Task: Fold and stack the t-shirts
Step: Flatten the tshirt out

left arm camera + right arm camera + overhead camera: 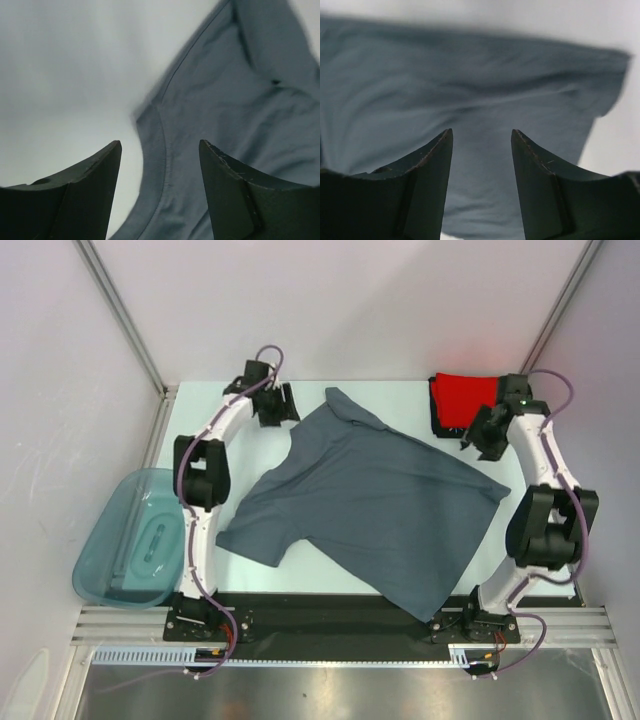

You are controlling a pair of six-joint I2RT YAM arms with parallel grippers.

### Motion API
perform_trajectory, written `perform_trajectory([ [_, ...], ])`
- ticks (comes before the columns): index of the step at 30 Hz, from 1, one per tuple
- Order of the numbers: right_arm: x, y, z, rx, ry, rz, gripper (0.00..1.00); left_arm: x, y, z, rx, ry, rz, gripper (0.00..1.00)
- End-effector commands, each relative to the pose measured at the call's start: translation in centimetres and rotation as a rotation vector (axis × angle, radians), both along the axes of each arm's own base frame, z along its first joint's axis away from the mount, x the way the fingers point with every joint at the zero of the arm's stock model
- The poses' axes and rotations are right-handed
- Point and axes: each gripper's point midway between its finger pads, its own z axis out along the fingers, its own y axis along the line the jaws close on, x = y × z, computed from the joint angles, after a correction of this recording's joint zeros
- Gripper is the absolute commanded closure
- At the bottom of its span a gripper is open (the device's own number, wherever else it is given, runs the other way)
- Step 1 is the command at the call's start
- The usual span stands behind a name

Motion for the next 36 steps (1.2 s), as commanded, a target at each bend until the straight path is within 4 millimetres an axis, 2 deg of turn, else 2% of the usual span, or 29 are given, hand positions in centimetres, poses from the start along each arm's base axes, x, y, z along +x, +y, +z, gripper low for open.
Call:
perform_trajectory([
  [1,-2.4,4.0,2.5,0.068,-0.049,0.069,0.45,-0.5,-0.5,-1.4,0.032,0.038,-0.015,0.32],
  [3,-3.9,5.2,1.9,0.086,-0.030,0.085,0.45,-0.9,-0.8,-2.7,0.054,0.056,-0.020,0.33],
  [4,-4.5,5.5,2.4,0.093,-0.045,0.090,0.45,-1.0,-1.2,-3.0,0.057,0.058,-0.028,0.34],
  [9,-7.1,6.6,1.6,0.124,-0.019,0.098,0.47,-1.1,-1.0,-5.3,0.102,0.082,0.015,0.45],
  [13,-8.9,7.0,0.5,0.133,0.012,0.090,0.47,-0.6,-0.8,-6.0,0.112,0.087,0.031,0.51],
  [15,-9.2,7.0,0.5,0.135,0.012,0.087,0.48,-0.3,-0.7,-7.3,0.118,0.106,0.038,0.59],
  [16,-9.3,7.0,0.3,0.132,0.017,0.085,0.47,0.0,-0.8,-7.1,0.111,0.106,0.050,0.62],
  [19,-9.5,7.0,0.2,0.129,0.033,0.079,0.48,0.6,-0.3,-8.3,0.101,0.123,0.074,0.78],
  [20,-9.3,7.1,0.4,0.129,0.029,0.079,0.48,1.3,-0.2,-7.8,0.091,0.108,0.085,0.90],
  [22,-9.3,7.4,0.4,0.121,0.036,0.083,0.48,2.5,0.2,-7.3,0.087,0.077,0.107,1.00],
  [24,-9.4,7.7,0.1,0.121,0.049,0.080,0.48,3.6,1.0,-6.7,0.076,0.046,0.135,1.00],
  [26,-9.6,8.4,-0.3,0.122,0.072,0.091,0.48,5.6,1.9,-5.3,0.050,-0.024,0.174,0.99],
  [27,-9.8,9.4,-0.4,0.124,0.080,0.111,0.48,6.3,2.1,-4.8,0.041,-0.049,0.188,1.00],
  [28,-10.0,9.8,-0.8,0.124,0.099,0.117,0.48,7.6,2.2,-3.5,0.017,-0.106,0.206,1.00],
  [30,-10.2,11.3,-1.1,0.122,0.115,0.157,0.48,9.0,2.7,-2.5,-0.003,-0.156,0.230,1.00],
  [31,-10.4,11.7,-1.3,0.122,0.127,0.157,0.48,10.0,2.6,-1.2,-0.026,-0.207,0.244,1.00],
  [33,-10.5,13.0,-1.6,0.123,0.139,0.193,0.48,11.1,3.1,-0.6,-0.042,-0.247,0.265,1.00],
  [36,-10.6,14.6,-1.9,0.127,0.154,0.225,0.48,12.0,4.3,1.4,-0.055,-0.290,0.306,1.00],
])
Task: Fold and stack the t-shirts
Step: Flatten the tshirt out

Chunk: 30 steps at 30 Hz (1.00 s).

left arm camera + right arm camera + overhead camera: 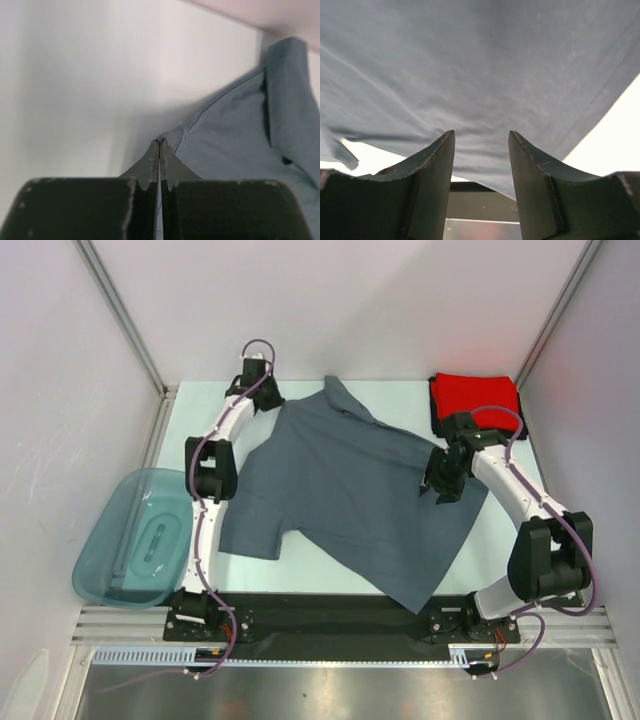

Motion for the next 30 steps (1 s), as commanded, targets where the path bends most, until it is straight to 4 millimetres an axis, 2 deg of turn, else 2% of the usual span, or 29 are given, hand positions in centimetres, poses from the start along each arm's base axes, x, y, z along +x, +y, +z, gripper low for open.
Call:
perform_trajectory([
  [1,0.4,1.4,0.6,-0.001,0.000,0.004,0.48,3.6,2.2,6.5,-0.029,-0.192,0.092,0.98],
  [2,0.7,1.8,0.6,0.000,-0.006,0.015,0.48,3.6,3.0,7.0,-0.024,-0.193,0.105,0.75],
  [3,0.7,2.3,0.6,0.004,-0.005,0.033,0.48,3.2,3.7,8.4,-0.012,-0.198,0.121,0.59],
  [4,0.9,2.5,0.6,0.006,-0.009,0.040,0.47,2.8,4.0,8.5,0.002,-0.189,0.118,0.36],
  [6,0.9,3.4,0.2,0.014,0.000,0.072,0.47,1.7,4.7,9.3,0.028,-0.169,0.112,0.27],
  [8,0.9,3.9,-0.1,0.014,0.008,0.101,0.48,-0.1,5.3,10.6,0.078,-0.151,0.095,0.27],
  [9,0.8,4.1,-0.3,0.011,0.013,0.116,0.48,-1.3,5.5,10.4,0.094,-0.113,0.085,0.28],
  [10,0.6,4.8,-0.5,0.005,0.012,0.148,0.48,-2.7,6.7,11.2,0.145,-0.098,0.112,0.32],
  [12,-0.3,5.3,-1.1,-0.007,0.014,0.196,0.48,-4.9,7.2,10.9,0.173,-0.041,0.102,0.37],
  [13,-0.9,6.0,-1.6,-0.009,0.021,0.228,0.48,-6.8,7.4,11.4,0.187,-0.022,0.087,0.42],
  [15,-2.6,6.8,-3.0,-0.003,0.043,0.280,0.49,-9.1,7.7,10.9,0.209,0.013,0.061,0.45],
  [16,-3.6,7.8,-3.5,0.006,0.057,0.321,0.50,-10.9,8.1,8.7,0.230,0.075,0.059,0.43],
  [17,-4.4,8.2,-4.2,0.012,0.074,0.343,0.51,-11.9,8.3,9.1,0.234,0.082,0.061,0.38],
  [19,-6.6,9.4,-5.4,0.023,0.104,0.399,0.55,-14.0,8.5,7.0,0.253,0.163,0.031,0.32],
  [21,-7.7,10.5,-5.7,0.052,0.103,0.436,0.56,-15.3,8.7,5.2,0.265,0.230,0.011,0.29],
  [24,-9.9,11.9,-6.1,0.076,0.106,0.511,0.60,-15.9,8.9,3.6,0.256,0.292,0.007,0.30],
  [27,-11.8,12.5,-6.2,0.063,0.107,0.577,0.61,-16.5,9.4,2.4,0.259,0.348,0.019,0.34],
  [30,-13.5,12.7,-6.5,0.058,0.109,0.633,0.62,-17.3,10.3,2.2,0.274,0.369,0.046,0.37],
])
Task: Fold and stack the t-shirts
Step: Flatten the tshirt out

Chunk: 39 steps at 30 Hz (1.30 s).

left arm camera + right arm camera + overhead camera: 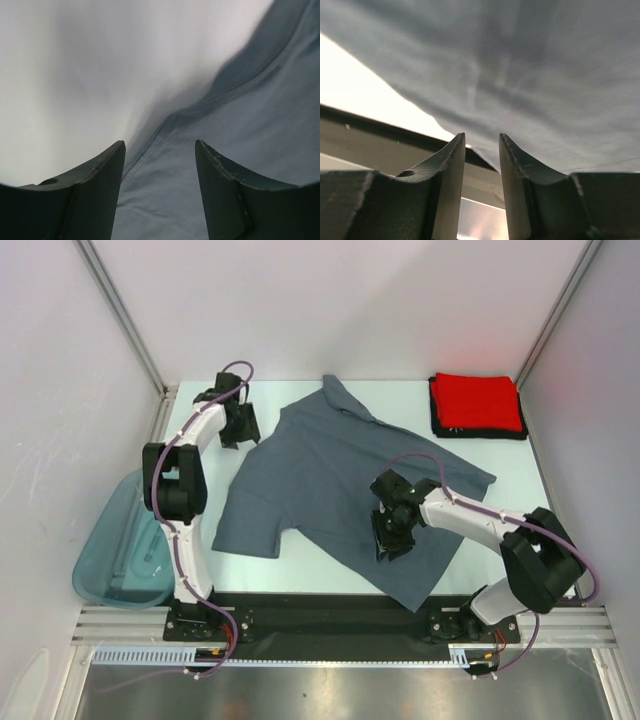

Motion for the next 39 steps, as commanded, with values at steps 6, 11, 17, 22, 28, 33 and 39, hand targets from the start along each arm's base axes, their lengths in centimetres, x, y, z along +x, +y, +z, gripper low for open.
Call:
perform_trajectory([
  [6,-1.6,1.2,0.7,0.088,-0.058,0.063,0.64,-2.5,1.9,-1.5,0.024,0.090,0.010,0.37],
  [11,-2.3,1.7,0.1,0.115,-0.035,0.092,0.67,-3.5,2.1,-3.7,-0.001,0.159,0.009,0.48],
  [17,-2.6,1.5,-1.7,0.062,-0.013,0.110,0.71,-3.8,2.1,-5.3,-0.033,0.205,0.009,0.58],
  [22,-3.2,1.9,-2.8,0.039,0.012,0.142,0.75,-3.7,3.0,-6.7,-0.022,0.242,0.036,0.79],
  [28,-5.0,2.6,-3.9,0.019,0.056,0.213,0.76,-5.0,4.8,-7.4,0.039,0.298,0.090,1.00],
  [33,-7.0,3.5,-4.2,0.034,0.103,0.280,0.78,-5.5,7.2,-6.6,0.074,0.286,0.155,1.00],
  [39,-8.7,3.2,-4.4,0.010,0.120,0.321,0.79,-6.6,9.3,-4.6,0.151,0.253,0.239,1.00],
])
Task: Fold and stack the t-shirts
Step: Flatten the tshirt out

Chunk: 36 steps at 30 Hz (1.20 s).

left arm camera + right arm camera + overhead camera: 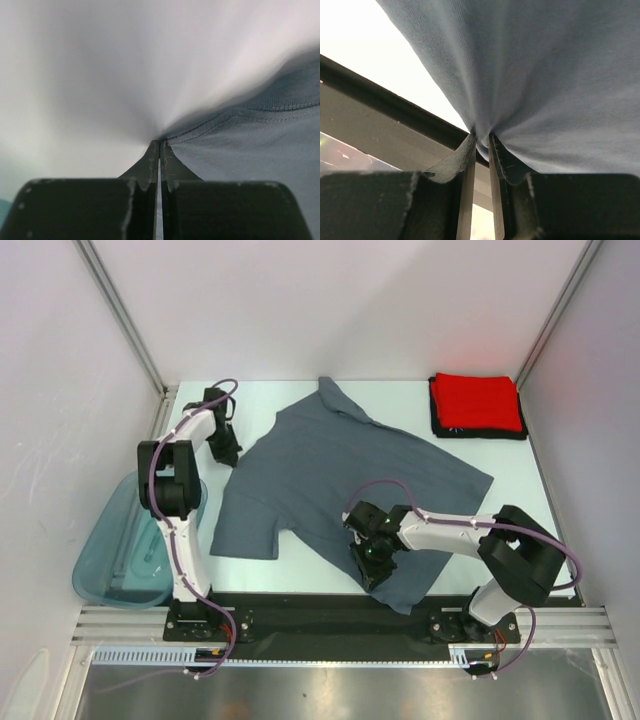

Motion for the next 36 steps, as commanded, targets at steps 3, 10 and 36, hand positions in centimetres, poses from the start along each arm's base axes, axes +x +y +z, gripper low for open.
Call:
perform_trajectory([
  [3,-1.8,-1.2,-1.1,-0.046,0.033,0.017,0.79,-2.9,6.0,1.2,0.198,0.045,0.143,1.00],
  [10,-0.2,-0.2,1.3,0.028,-0.028,-0.004,0.79,-2.4,6.8,3.8,0.226,-0.010,0.151,0.96],
  [36,24.5,-20.9,11.3,0.251,-0.338,-1.106,0.47,17.5,-17.4,11.4,-0.663,-0.644,0.136,0.41],
])
